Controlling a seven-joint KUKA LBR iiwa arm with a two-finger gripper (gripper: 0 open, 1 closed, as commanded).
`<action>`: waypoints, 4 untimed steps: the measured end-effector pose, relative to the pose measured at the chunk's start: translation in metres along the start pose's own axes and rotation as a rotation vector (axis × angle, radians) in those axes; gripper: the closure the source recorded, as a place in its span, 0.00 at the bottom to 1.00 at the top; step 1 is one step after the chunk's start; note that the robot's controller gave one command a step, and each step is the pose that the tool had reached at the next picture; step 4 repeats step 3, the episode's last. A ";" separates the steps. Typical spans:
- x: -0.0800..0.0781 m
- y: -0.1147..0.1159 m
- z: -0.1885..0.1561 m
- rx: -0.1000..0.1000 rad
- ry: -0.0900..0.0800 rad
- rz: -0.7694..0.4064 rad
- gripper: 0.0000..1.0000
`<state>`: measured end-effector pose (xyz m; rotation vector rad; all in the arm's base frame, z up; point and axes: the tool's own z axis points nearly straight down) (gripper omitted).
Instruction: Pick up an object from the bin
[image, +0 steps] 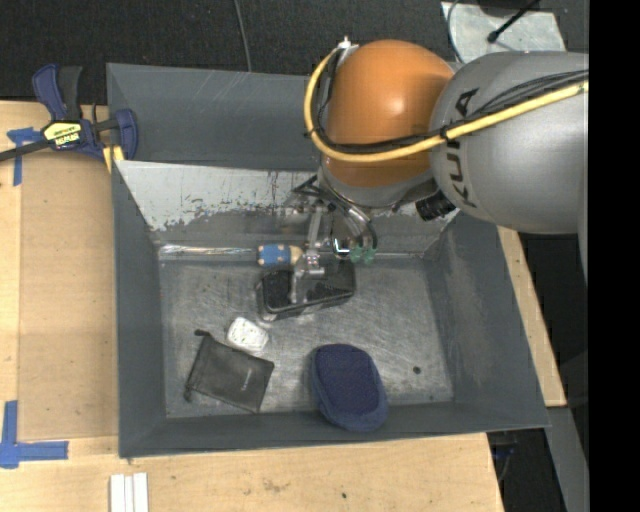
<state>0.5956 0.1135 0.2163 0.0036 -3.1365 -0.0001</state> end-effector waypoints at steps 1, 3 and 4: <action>0.018 -0.031 0.113 -0.002 -0.018 0.055 0.00; 0.022 -0.030 0.002 0.000 -0.008 -0.017 1.00; 0.022 -0.030 0.002 0.000 -0.008 -0.017 1.00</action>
Offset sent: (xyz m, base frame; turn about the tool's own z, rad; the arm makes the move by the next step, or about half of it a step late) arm -0.0265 -0.0376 -0.1432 0.0625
